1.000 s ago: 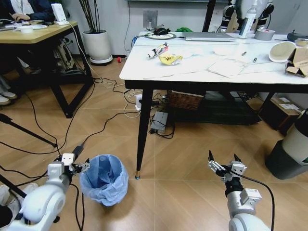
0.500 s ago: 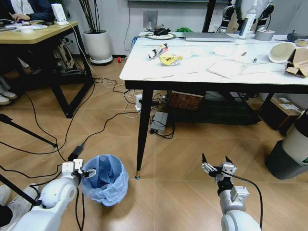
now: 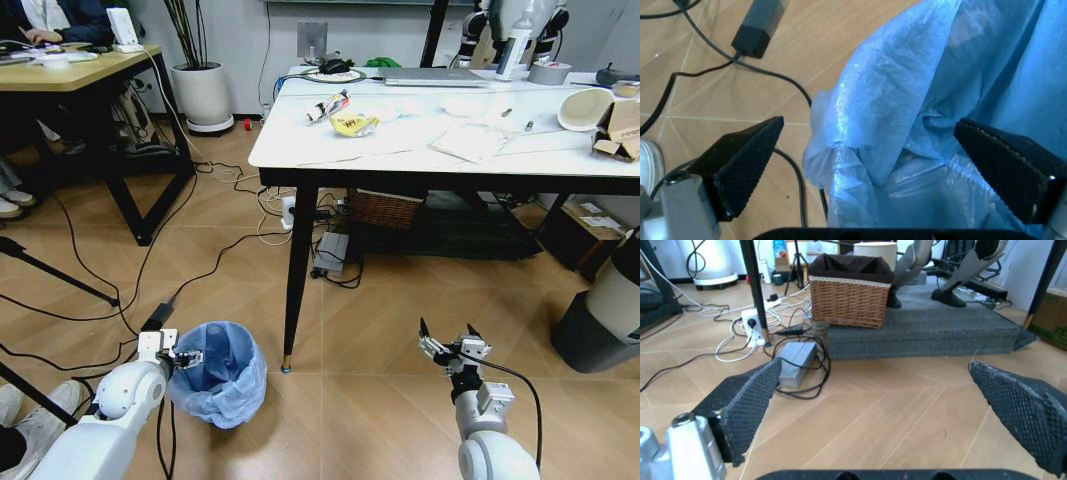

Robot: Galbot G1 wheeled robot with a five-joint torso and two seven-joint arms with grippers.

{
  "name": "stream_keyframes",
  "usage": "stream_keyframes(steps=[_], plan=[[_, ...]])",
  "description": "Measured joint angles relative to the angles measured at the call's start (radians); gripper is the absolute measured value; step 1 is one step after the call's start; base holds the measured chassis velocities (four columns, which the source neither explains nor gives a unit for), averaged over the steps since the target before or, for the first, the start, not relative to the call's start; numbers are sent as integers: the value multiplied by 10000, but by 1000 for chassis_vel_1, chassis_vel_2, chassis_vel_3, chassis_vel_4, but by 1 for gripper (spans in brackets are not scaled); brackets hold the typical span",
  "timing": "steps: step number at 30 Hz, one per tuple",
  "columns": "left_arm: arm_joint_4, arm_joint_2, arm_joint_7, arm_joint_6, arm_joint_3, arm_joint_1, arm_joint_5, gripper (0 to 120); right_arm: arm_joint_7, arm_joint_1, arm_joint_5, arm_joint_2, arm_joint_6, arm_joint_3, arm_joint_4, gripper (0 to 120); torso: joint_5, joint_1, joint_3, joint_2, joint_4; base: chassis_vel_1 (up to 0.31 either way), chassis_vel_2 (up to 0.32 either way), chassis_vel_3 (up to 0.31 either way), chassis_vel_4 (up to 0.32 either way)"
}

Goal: Pick up the trash bin and place the trash from the table into it.

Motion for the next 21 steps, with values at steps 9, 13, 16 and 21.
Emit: stream_keyframes(steps=[9,13,16,21], plan=[[154,-38,58,-4,-178,164,219,100,-5,-42,-27,68,108,-1,-51,100,-2,1,5,7,1,0,0,0,0],[189,-86,60,-12,-192,203,282,100,-16,-73,-33,69,173,-11,-35,100,-1,2,6,10,0,0,0,0,0],[209,-93,70,-14,-192,202,293,100,-18,-93,-34,69,184,-12,-18,100,-1,2,7,11,0,0,0,0,0],[259,-121,64,-21,-210,214,345,95,-22,-148,-35,35,213,-4,33,100,-1,2,9,13,0,0,0,0,0]])
